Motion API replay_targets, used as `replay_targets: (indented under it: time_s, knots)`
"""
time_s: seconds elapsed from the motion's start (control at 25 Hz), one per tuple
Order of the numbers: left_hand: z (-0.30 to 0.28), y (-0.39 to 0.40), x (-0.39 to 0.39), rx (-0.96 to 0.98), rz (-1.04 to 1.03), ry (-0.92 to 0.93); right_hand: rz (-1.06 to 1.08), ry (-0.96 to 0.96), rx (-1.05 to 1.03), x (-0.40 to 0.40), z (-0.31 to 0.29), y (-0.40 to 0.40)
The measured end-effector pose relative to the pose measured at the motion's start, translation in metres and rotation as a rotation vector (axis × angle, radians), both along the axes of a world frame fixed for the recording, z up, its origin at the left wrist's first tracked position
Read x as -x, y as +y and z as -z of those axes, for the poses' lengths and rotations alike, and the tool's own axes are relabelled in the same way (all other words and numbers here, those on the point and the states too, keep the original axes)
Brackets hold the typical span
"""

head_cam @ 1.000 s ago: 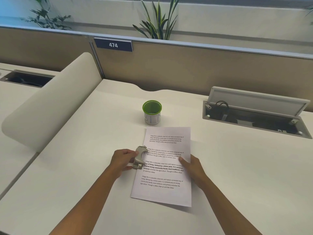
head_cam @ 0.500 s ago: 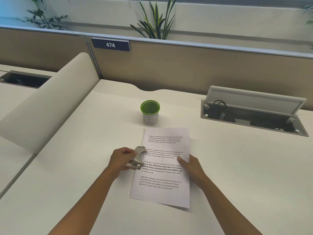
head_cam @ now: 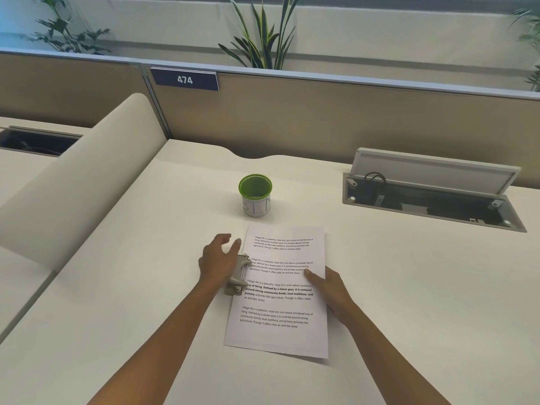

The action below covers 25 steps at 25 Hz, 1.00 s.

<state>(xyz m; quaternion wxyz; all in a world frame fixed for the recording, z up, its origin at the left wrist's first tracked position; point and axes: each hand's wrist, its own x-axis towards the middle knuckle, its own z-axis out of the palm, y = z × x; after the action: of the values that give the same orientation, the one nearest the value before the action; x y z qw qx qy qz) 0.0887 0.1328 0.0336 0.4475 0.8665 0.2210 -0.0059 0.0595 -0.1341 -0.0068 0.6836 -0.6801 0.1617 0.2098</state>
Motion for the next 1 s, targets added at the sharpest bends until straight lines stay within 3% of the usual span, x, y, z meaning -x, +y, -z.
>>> replay_targets:
  time_s: [0.16, 0.28, 0.48, 1.0]
  knots:
    - [0.007, -0.025, -0.009, -0.263, 0.212, -0.148, 0.004, 0.004, 0.005, 0.0, 0.0, 0.0]
    - [0.018, -0.03, -0.01, -0.465, 0.269, -0.128, -0.004, -0.002, 0.008, -0.001, 0.0, 0.001]
    - [0.03, -0.032, -0.011, -0.443, 0.311, -0.028, -0.016, -0.033, 0.047, -0.001, 0.001, 0.002]
    - [0.042, -0.032, -0.007, -0.639, 0.342, -0.16, -0.044, -0.098, 0.144, 0.002, -0.001, 0.005]
